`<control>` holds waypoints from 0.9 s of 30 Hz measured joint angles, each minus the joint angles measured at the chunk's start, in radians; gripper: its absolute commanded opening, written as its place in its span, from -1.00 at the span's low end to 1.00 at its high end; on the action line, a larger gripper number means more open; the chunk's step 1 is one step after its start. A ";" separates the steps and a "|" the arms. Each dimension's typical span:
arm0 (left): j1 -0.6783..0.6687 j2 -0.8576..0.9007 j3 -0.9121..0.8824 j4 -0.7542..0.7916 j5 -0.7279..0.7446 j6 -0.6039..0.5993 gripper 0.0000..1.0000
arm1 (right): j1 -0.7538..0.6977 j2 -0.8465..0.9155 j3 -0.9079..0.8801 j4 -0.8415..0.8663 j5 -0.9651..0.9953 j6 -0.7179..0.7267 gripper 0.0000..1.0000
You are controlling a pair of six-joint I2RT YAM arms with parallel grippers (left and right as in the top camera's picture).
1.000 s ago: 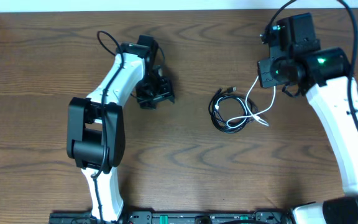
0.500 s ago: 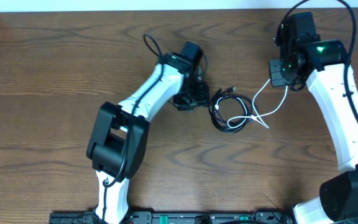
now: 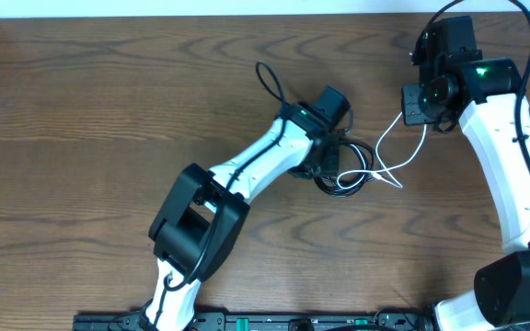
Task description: Untangle cables
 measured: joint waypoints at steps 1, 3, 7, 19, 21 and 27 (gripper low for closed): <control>-0.009 0.000 -0.003 0.001 -0.019 -0.007 -0.09 | 0.000 0.000 0.000 0.000 0.000 0.000 -0.98; -0.024 0.000 -0.010 0.000 -0.058 -0.023 -0.09 | 0.000 0.000 0.000 0.000 0.000 0.000 -0.98; -0.045 0.000 -0.024 0.010 -0.114 -0.051 -0.10 | 0.000 0.000 0.000 0.000 -0.001 0.000 -0.98; -0.046 0.000 -0.073 0.102 -0.146 -0.085 -0.10 | -0.001 0.000 0.000 0.000 -0.003 0.000 -0.98; -0.046 0.000 -0.073 0.106 -0.148 -0.085 -0.16 | -0.002 0.000 0.000 0.000 -0.011 0.000 -0.98; -0.046 0.019 -0.073 0.114 -0.149 -0.088 -0.40 | -0.002 0.000 0.000 -0.001 -0.031 0.000 -0.98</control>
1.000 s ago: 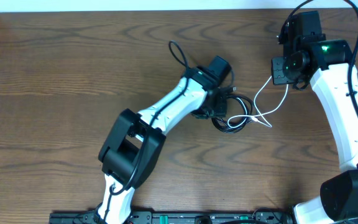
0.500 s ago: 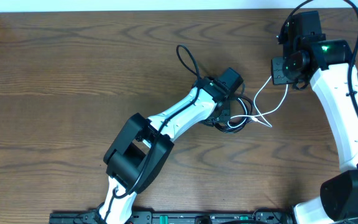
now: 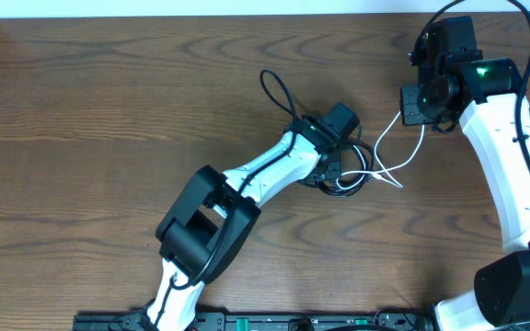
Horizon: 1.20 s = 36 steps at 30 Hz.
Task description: Untangle cables
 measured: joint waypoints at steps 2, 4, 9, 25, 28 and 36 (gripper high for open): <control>0.000 0.018 0.000 0.001 0.001 0.002 -0.72 | 0.000 0.000 0.000 0.000 -0.003 0.000 -0.98; 0.000 0.022 0.001 0.002 0.002 0.003 -0.85 | 0.000 0.000 0.000 0.000 -0.006 0.000 -0.98; 0.016 0.018 0.003 -0.032 0.003 0.056 -0.85 | 0.000 0.000 0.000 -0.002 -0.027 -0.014 -0.98; 0.310 0.007 0.003 -0.215 0.009 0.185 -0.85 | 0.000 0.000 0.000 0.005 -0.540 -0.348 -0.98; 0.364 0.006 0.003 -0.233 0.024 0.223 -0.85 | -0.003 0.000 0.000 0.022 -0.545 -0.360 -0.98; 0.509 0.006 0.002 -0.274 0.082 0.317 -0.85 | -0.069 0.000 0.000 0.032 -0.219 -0.216 -0.98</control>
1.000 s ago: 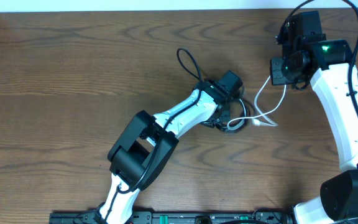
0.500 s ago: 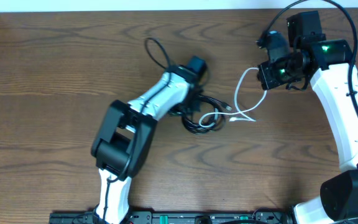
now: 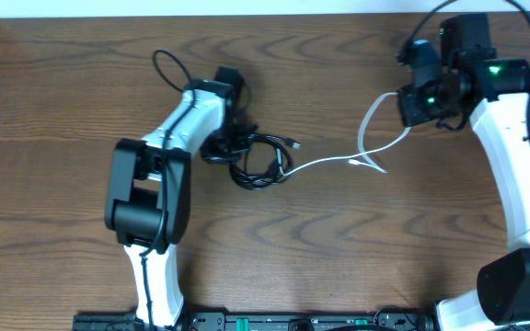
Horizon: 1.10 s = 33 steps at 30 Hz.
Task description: Untangle cables
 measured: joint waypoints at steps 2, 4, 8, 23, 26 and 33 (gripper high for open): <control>0.039 0.000 0.000 -0.007 0.006 0.006 -0.85 | -0.024 0.000 0.000 0.000 0.086 0.041 -0.98; 0.070 0.000 0.000 -0.009 0.010 0.007 -0.85 | -0.061 0.000 0.000 0.000 0.177 0.090 -0.98; 0.129 0.000 0.000 -0.025 0.013 0.005 -0.85 | -0.128 0.000 0.000 0.000 0.255 0.153 -0.98; 0.178 0.000 -0.001 -0.039 0.026 -0.001 -0.66 | -0.284 0.000 0.000 0.008 0.163 0.203 -0.98; 0.179 0.000 -0.002 -0.034 0.100 0.032 -0.33 | -0.288 0.000 0.000 0.011 -0.080 0.119 -0.98; 0.183 -0.001 0.033 -0.096 0.282 0.146 -0.21 | -0.272 0.000 0.000 0.011 -0.393 -0.001 -0.98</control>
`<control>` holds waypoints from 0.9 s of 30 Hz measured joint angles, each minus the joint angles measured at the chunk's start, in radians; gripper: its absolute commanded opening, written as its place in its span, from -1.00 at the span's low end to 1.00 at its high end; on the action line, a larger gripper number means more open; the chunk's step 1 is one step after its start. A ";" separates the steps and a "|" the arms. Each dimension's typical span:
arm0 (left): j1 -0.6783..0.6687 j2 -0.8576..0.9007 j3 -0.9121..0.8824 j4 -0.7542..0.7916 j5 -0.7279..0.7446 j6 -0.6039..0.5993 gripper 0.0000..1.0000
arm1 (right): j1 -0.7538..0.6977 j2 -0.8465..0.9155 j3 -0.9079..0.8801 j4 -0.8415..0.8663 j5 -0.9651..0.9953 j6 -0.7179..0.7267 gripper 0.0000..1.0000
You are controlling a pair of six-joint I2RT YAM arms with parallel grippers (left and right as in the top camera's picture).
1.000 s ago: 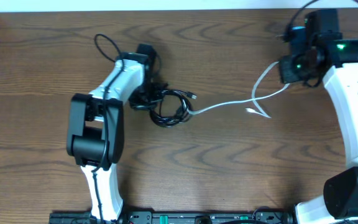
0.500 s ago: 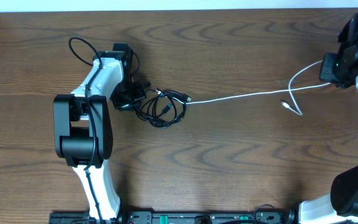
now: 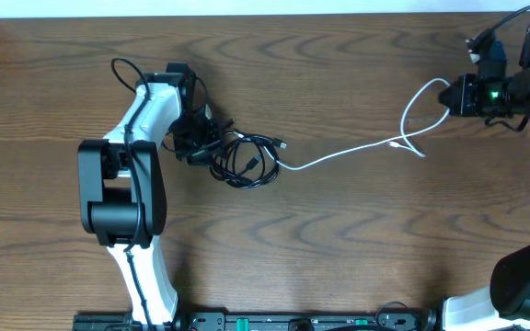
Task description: Untangle cables
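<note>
A black cable [image 3: 237, 158] lies in a tangled coil left of the table's middle. My left gripper [image 3: 190, 140] is at the coil's left end and appears shut on it, though the fingers are mostly hidden under the wrist. A white cable [image 3: 357, 154] runs from the coil's right side across the table, loops up, and ends at my right gripper [image 3: 455, 95], which is shut on its loop at the far right. One white end [image 3: 419, 153] lies on the table.
The brown wooden table [image 3: 274, 248] has a white wall strip along its far edge. A black rail [image 3: 283, 322] runs along the front edge. The left arm's own black cable [image 3: 122, 72] loops beside its wrist.
My left gripper moved further left with the black coil. My right gripper moved right and slightly down with the white cable, which is now stretched longer between them.
First both cables lay bunched at the table's middle, my left gripper on the black coil and my right on the white loop. Then the left gripper sat far left with the coil, the white cable drawn out. Now the arms are further apart.
</note>
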 measured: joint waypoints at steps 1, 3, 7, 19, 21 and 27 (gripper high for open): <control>0.000 -0.003 0.008 0.003 0.011 0.009 -0.21 | 0.000 0.000 0.000 -0.001 -0.018 -0.006 -0.98; -0.004 -0.020 0.021 0.004 0.029 0.021 -0.22 | 0.000 0.000 0.000 0.000 -0.042 -0.018 -0.98; -0.019 -0.036 0.024 0.010 0.042 0.031 -0.28 | 0.001 0.000 0.000 -0.001 -0.062 -0.024 -0.98; -0.150 -0.036 -0.048 0.175 -0.092 -0.005 -0.28 | 0.001 0.000 0.000 -0.005 -0.076 -0.026 -0.98; -0.169 -0.036 -0.069 0.216 -0.136 -0.018 -0.28 | 0.001 0.000 0.000 -0.009 -0.076 -0.027 -0.98; -0.191 -0.039 -0.117 0.302 -0.190 -0.036 -0.28 | 0.008 0.000 0.000 -0.010 -0.076 -0.026 -0.98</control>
